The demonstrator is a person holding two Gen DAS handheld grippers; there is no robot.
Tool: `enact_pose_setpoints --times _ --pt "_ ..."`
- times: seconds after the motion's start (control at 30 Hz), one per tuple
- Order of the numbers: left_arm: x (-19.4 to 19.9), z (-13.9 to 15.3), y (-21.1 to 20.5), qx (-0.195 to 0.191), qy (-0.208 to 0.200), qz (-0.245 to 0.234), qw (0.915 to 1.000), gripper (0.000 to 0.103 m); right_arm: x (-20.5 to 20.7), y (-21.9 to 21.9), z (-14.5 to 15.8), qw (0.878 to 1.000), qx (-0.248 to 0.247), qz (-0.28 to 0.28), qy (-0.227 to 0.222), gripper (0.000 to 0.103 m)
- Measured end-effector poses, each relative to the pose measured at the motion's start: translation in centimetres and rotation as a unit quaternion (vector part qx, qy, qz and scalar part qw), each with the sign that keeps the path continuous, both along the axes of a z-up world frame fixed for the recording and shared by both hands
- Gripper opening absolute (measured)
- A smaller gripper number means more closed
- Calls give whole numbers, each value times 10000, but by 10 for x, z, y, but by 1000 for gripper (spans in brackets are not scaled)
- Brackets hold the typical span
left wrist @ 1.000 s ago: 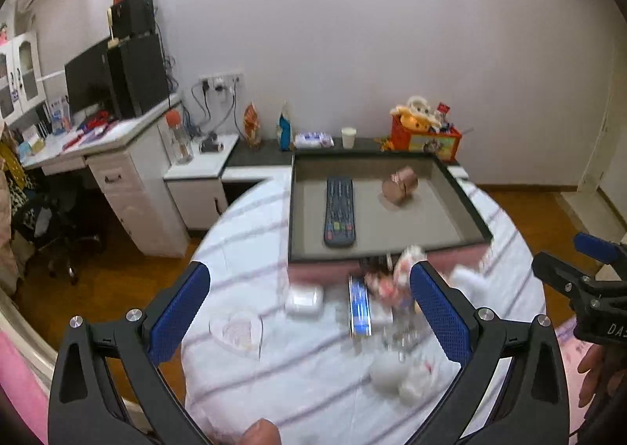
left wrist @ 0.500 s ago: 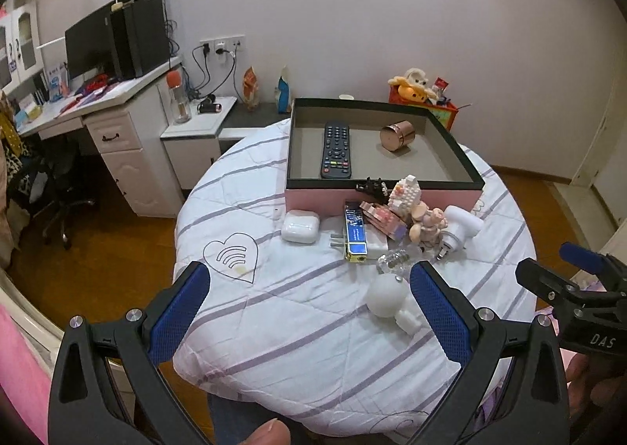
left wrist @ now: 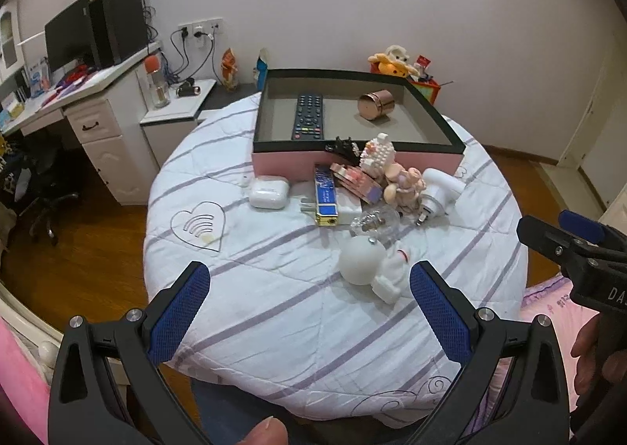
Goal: Organize rigid objects
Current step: 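Withdraw both open tools from the box toward the remaining objects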
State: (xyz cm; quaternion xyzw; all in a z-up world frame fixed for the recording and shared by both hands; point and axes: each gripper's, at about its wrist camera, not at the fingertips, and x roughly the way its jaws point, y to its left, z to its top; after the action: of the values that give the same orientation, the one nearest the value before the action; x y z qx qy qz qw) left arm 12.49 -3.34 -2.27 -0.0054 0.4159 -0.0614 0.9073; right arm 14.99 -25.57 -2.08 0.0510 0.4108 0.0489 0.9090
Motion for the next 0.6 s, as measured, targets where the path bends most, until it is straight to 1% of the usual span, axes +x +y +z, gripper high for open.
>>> enact_pose_setpoints --times 0.1,0.23,0.47,0.6 --pt "1 -3 -5 15 14 1 10000 103 0 -1 0 10000 11 3 0 103" --pt "5 -15 -14 -22 71 -36 10000 103 1 -3 -3 10000 36 2 52 103" --pt "22 -56 -43 10 395 -325 9987 103 7 -16 -12 9997 103 -89 186 103" --pt "35 -71 -51 92 420 -375 9984 103 11 -21 -18 9994 115 -156 272 103"
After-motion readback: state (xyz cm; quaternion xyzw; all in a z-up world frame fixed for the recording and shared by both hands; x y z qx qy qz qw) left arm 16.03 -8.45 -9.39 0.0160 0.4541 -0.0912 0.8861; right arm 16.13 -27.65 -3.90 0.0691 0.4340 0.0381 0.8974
